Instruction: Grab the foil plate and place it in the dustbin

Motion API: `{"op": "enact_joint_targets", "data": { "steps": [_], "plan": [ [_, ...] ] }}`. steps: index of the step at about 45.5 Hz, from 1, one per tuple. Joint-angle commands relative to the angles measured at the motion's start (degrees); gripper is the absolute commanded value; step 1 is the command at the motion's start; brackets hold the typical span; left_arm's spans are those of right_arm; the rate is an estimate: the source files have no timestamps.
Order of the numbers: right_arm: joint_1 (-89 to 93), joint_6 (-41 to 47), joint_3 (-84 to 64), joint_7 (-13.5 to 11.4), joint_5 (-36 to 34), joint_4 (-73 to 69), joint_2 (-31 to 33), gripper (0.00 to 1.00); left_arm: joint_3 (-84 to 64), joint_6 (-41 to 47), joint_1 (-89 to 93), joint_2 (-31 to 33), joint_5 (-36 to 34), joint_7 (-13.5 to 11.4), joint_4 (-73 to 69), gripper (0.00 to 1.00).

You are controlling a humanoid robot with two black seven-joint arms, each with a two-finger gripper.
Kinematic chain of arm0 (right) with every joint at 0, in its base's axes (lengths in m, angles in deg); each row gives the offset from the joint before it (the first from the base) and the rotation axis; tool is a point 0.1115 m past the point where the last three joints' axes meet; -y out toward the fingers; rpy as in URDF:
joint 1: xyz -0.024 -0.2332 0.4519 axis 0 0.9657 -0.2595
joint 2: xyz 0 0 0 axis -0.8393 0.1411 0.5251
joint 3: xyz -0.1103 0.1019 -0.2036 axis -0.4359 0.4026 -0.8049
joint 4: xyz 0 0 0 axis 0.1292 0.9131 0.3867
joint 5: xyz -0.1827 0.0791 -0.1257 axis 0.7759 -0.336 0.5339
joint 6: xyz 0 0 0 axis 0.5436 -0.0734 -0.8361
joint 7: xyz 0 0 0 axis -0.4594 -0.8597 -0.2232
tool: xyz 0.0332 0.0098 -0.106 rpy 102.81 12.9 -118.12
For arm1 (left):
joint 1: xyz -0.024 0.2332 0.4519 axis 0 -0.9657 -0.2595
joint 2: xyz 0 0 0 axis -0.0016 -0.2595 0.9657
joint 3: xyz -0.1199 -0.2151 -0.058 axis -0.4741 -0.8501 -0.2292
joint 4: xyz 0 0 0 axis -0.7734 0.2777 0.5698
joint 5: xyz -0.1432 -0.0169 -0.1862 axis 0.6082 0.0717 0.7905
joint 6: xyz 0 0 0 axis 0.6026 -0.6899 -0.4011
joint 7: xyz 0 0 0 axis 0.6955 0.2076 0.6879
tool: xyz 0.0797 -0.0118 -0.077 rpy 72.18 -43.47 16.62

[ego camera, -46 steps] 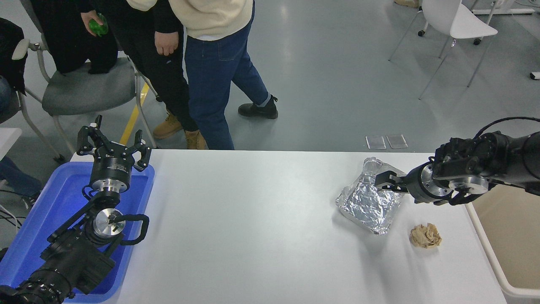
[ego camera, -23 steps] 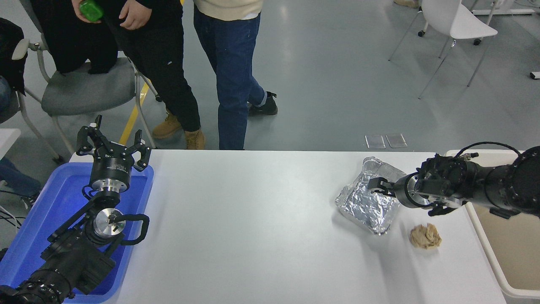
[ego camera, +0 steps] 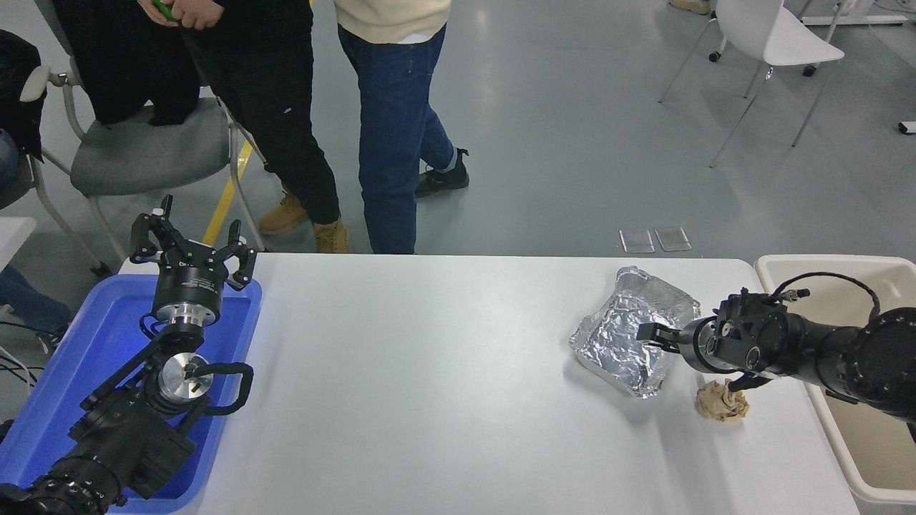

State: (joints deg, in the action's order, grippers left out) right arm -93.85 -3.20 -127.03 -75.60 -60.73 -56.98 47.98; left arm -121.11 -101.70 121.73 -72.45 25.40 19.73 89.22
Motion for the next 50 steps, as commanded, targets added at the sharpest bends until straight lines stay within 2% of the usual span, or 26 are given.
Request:
{"op": "enact_joint_targets", "data": {
  "steps": [1,11,13,17,19,22,30,33,50],
  "plan": [
    [1.8,0.0,3.5,-0.5,1.4,1.8,0.1,0.98,0.0,0.0,0.0,-0.1,0.0,0.0,-0.1,0.99],
    [2.4,-0.1,7.2,-1.3,1.4,2.7,0.1,0.94,0.0,0.0,0.0,-0.1,0.0,0.0,0.0,0.99],
    [2.6,0.0,7.7,-1.2,1.4,2.7,0.1,0.82,0.0,0.0,0.0,-0.1,0.0,-0.1,-0.1,0.99],
    [2.8,0.0,7.9,-1.1,2.1,2.7,-0.1,0.45,0.0,0.0,0.0,-0.1,0.0,0.0,-0.1,0.99],
    [2.8,-0.1,7.9,-1.1,2.7,2.7,-0.3,0.34,0.0,0.0,0.0,0.0,0.0,0.0,-0.1,0.99],
    [3.1,-0.1,8.0,-1.1,3.8,2.7,-0.6,0.24,0.0,0.0,0.0,0.0,0.0,0.0,0.0,0.99],
    [3.9,-0.2,8.7,-1.4,4.3,4.5,-1.4,0.13,0.0,0.0,0.0,0.0,0.0,0.0,0.0,0.99],
    [3.9,-0.3,8.7,-1.8,4.3,5.0,-1.6,0.02,0.0,0.0,0.0,0.0,0.0,0.0,-0.1,0.99],
    [2.2,-0.3,9.7,-1.9,4.3,5.6,-2.1,0.00,0.0,0.0,0.1,-0.1,0.0,0.0,0.0,0.99]
  ]
}}
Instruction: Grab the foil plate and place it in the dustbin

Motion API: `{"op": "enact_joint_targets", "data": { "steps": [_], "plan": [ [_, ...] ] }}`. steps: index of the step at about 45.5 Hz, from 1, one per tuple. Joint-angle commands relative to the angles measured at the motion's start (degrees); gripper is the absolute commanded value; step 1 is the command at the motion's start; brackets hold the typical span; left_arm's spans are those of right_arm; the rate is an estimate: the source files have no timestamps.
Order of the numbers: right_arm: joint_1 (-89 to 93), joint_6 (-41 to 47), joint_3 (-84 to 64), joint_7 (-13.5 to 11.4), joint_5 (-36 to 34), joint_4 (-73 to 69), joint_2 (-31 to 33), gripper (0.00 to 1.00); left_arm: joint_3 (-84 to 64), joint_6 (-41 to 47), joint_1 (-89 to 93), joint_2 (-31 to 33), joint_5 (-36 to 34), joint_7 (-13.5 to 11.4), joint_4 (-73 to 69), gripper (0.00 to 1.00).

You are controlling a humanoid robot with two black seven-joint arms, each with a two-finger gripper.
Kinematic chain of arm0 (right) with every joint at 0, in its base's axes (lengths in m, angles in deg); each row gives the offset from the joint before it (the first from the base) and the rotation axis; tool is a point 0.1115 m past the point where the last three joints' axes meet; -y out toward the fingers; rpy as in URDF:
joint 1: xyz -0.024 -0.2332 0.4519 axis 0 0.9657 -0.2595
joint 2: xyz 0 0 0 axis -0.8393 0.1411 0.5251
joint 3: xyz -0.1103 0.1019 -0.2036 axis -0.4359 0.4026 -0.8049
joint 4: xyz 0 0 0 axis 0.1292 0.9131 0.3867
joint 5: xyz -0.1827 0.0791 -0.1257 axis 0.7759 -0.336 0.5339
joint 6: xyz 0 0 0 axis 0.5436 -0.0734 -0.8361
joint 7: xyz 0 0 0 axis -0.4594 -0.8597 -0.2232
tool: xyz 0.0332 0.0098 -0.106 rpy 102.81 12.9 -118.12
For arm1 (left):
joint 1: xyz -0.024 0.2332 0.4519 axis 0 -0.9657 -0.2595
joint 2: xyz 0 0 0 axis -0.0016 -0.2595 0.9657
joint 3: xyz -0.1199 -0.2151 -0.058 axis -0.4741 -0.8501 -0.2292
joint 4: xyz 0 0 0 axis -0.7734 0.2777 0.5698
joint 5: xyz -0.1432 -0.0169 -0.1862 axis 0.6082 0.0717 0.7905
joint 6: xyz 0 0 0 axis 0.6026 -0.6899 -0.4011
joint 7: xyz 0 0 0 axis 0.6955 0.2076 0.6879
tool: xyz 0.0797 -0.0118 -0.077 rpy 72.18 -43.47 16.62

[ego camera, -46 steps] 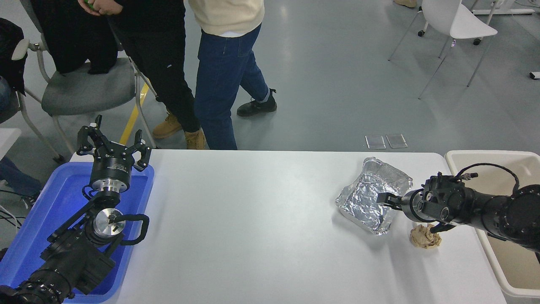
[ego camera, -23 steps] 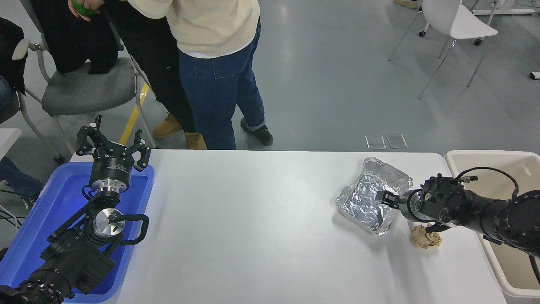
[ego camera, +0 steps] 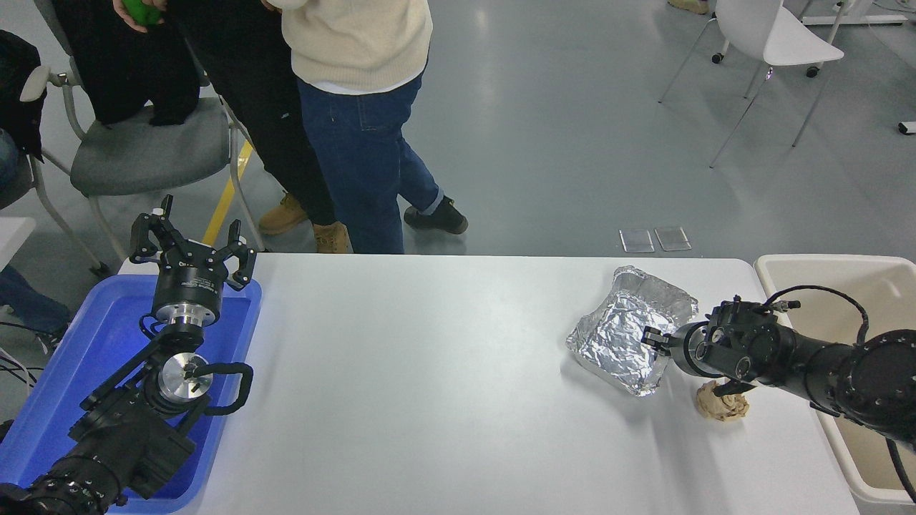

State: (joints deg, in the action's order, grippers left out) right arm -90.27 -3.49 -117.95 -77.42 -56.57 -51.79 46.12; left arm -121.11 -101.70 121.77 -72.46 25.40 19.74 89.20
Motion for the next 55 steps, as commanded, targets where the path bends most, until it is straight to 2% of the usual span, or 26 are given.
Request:
{"op": "enact_joint_targets", "data": {
  "steps": [1,21,40,46,55],
  "plan": [
    [-1.8,0.0,0.6,-0.1,0.3,0.4,-0.3,0.00,0.0,0.0,0.0,0.0,0.0,0.0,0.0,0.99],
    [-15.9,0.6,-3.4,-0.1,2.3,-11.4,4.4,0.00,0.0,0.0,0.0,-0.1,0.0,0.0,0.1,0.99],
    [-42.1,0.7,-16.6,0.3,2.0,-34.3,13.2,0.00,-0.1,0.0,0.0,-0.1,-0.1,0.0,0.1,0.99],
    [-54.0,0.7,-25.0,0.5,1.3,-41.5,13.4,0.00,-0.1,0.0,0.0,-0.1,-0.1,0.1,0.1,0.99],
    [-63.8,1.2,-29.9,0.6,1.3,-46.3,12.8,0.00,-0.2,0.0,0.0,-0.2,-0.1,0.1,0.1,0.99]
  ]
}}
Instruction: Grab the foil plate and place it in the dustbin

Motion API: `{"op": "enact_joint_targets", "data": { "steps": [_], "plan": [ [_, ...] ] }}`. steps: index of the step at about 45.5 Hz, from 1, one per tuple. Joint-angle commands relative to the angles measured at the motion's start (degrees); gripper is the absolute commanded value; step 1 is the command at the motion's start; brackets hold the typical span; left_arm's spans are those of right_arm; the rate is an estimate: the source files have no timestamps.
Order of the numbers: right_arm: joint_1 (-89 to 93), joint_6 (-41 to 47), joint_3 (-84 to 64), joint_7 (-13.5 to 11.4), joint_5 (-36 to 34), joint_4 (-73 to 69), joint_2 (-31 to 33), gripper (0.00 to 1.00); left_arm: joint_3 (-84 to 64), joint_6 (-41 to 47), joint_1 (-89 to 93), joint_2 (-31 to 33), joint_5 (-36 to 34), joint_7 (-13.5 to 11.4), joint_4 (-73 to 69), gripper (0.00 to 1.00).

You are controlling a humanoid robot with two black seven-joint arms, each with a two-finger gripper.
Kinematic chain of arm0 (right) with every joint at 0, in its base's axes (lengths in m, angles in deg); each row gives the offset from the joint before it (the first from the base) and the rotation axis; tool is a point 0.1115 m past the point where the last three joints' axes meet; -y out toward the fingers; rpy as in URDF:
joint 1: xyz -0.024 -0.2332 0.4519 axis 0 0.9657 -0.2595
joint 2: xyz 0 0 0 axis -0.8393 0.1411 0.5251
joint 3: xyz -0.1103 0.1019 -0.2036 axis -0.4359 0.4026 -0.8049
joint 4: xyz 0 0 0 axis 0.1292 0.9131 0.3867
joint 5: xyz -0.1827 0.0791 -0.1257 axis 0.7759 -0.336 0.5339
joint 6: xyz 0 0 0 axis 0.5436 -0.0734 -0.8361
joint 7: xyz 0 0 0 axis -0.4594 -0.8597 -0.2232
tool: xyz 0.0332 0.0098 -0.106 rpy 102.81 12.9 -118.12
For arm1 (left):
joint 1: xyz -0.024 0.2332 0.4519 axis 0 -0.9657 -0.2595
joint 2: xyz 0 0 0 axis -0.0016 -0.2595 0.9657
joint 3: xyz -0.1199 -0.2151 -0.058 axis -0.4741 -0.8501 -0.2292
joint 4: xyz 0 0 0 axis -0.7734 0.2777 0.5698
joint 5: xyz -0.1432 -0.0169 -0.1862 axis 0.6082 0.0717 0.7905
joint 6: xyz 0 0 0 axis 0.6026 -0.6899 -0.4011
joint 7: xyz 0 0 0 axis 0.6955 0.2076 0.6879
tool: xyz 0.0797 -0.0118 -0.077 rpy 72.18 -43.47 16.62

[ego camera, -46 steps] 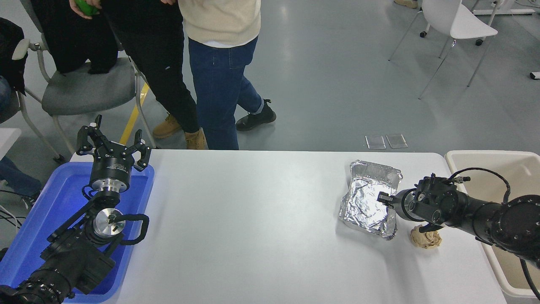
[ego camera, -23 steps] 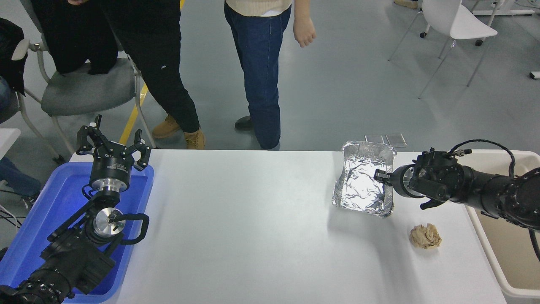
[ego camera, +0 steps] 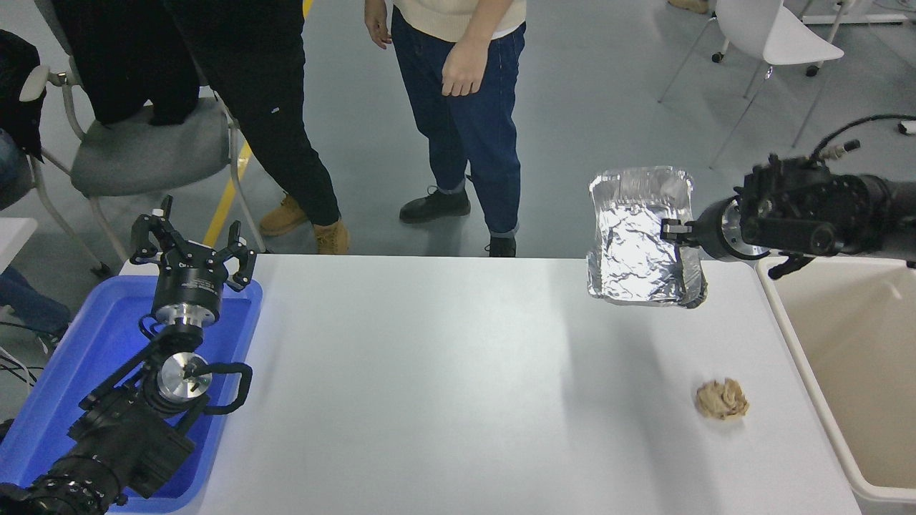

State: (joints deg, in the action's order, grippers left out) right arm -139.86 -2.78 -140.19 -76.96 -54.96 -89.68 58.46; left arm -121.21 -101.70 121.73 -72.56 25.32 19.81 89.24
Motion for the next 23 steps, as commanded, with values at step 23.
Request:
{"op": "enact_joint_targets", "data": {
  "steps": [23],
  "plan": [
    [-24.8,1.2,-14.2,0.2,-0.5,-18.0,-0.4,0.00,-0.2,0.0,-0.2,-0.1,0.0,0.0,0.0,0.99]
  ]
}}
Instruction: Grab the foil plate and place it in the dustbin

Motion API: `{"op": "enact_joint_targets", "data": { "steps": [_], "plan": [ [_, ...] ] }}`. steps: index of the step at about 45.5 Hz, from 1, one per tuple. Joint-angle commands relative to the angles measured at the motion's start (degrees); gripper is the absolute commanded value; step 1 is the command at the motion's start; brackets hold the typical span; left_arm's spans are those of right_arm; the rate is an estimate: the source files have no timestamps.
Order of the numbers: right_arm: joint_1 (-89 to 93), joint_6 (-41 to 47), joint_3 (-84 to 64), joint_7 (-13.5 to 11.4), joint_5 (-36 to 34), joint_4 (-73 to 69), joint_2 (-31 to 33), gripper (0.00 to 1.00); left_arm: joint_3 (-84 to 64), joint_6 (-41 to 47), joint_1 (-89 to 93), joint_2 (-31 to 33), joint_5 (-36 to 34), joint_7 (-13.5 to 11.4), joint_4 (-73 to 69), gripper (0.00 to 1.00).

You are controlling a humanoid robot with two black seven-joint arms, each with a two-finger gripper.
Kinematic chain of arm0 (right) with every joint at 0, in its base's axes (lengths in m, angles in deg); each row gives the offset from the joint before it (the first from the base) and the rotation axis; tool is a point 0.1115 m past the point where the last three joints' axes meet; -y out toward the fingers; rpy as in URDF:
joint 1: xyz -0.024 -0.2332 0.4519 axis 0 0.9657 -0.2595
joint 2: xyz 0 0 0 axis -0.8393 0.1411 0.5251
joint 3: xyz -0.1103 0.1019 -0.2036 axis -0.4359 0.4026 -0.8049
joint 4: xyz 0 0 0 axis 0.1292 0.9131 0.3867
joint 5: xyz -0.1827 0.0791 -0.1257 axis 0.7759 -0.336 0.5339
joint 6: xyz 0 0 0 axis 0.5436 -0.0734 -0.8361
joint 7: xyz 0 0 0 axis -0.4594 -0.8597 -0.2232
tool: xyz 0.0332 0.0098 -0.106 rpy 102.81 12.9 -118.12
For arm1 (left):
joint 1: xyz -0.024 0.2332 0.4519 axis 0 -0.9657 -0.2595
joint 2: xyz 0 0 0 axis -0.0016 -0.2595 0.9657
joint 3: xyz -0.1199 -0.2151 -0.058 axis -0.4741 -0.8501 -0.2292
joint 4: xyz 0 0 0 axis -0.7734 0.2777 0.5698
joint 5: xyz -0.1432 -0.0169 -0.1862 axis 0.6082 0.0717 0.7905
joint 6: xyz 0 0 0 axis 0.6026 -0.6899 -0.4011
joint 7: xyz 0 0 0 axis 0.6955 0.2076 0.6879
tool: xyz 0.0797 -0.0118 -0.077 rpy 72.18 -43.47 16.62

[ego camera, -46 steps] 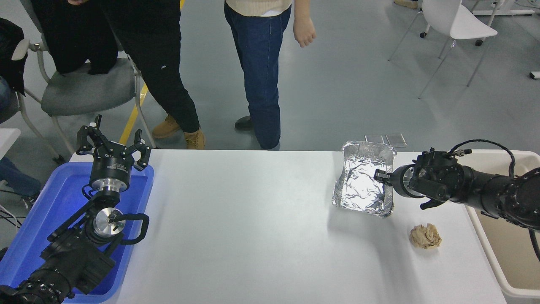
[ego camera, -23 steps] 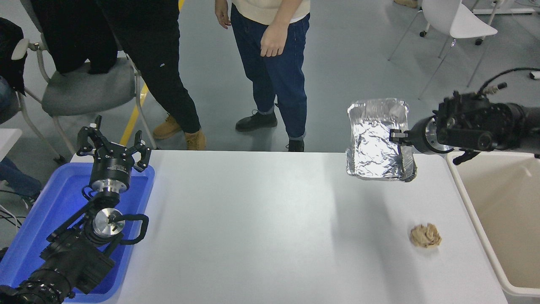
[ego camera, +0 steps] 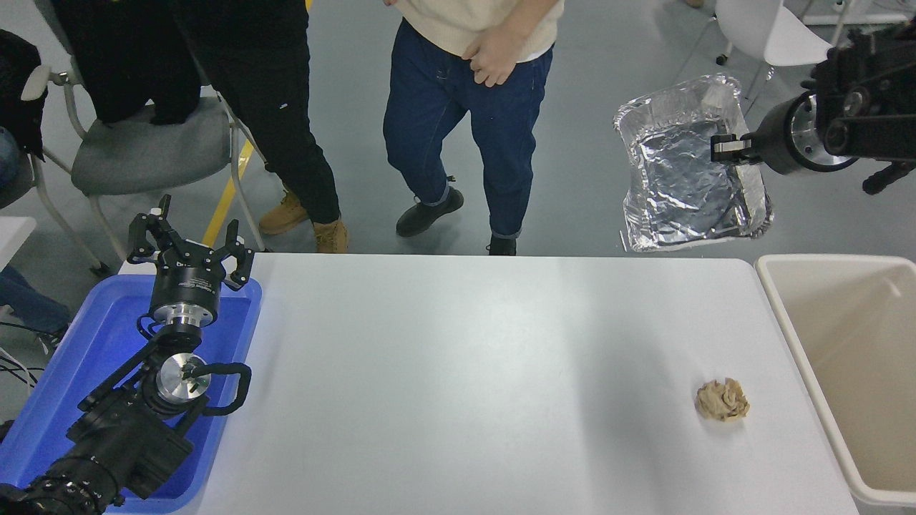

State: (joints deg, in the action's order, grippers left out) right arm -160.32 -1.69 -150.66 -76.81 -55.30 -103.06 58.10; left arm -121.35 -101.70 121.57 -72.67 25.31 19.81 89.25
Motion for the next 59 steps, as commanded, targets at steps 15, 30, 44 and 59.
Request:
{"op": "enact_joint_targets", "data": {
  "steps": [15,30,44,59],
  "plan": [
    [-6.0,0.1,-4.7,0.0,-0.1,-5.4,1.0,0.00,0.1,0.0,0.0,0.1,0.1,0.0,0.0,0.99],
    [2.0,-0.1,-8.1,0.2,9.9,0.6,15.2,0.00,0.1,0.0,0.0,0.1,0.1,0.0,0.0,0.99],
    [30.5,0.0,8.5,4.1,27.9,24.7,36.2,0.00,0.1,0.0,0.0,0.2,0.1,-0.1,0.0,0.99],
    [76.4,-0.3,43.6,11.2,26.8,61.5,24.6,0.00,0.1,0.0,0.0,0.2,0.1,-0.1,-0.1,0.99]
  ]
}}
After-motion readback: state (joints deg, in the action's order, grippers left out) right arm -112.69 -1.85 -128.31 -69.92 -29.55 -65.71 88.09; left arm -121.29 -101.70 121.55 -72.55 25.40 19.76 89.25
